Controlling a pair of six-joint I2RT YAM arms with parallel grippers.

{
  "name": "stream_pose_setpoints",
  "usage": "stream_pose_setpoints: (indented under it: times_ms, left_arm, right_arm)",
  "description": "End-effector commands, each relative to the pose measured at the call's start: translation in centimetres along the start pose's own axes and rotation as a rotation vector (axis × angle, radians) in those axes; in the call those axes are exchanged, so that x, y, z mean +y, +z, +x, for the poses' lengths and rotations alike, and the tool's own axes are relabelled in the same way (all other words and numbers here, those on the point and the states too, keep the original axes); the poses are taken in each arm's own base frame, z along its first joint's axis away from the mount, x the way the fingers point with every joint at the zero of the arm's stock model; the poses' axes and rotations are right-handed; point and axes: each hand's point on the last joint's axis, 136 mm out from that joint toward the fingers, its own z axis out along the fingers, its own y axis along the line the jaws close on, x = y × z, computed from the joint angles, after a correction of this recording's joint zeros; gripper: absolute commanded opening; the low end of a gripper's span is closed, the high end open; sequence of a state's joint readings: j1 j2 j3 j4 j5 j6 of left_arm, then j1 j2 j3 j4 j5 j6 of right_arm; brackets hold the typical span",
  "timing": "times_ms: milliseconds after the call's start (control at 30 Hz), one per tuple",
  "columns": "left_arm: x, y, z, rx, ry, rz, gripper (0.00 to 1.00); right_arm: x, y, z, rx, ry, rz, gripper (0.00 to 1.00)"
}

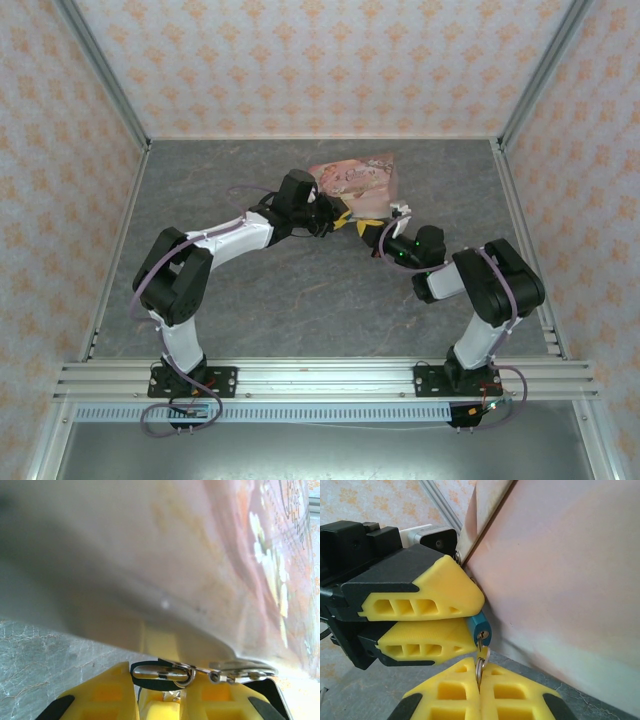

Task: Unlock a padlock with a key

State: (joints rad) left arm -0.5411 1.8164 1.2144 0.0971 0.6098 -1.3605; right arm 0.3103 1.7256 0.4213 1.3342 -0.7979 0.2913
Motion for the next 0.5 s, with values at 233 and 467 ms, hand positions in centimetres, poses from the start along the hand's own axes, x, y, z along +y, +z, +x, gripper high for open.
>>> stream_pose_setpoints:
  times_ms: [233, 467]
  left_arm:
    - [-3.85, -1.89, 0.86, 0.026, 0.053, 0.096, 0.15]
    - [-3.46, -1.76, 0.82, 0.026, 0.047, 0.087, 0.15]
  right_arm:
    - [1.18, 0.36, -1.55, -0.04, -0.062, -0.067, 0.0]
    - [1.07, 0.15, -1.7, -0.048, -0.069, -0.054, 0.0]
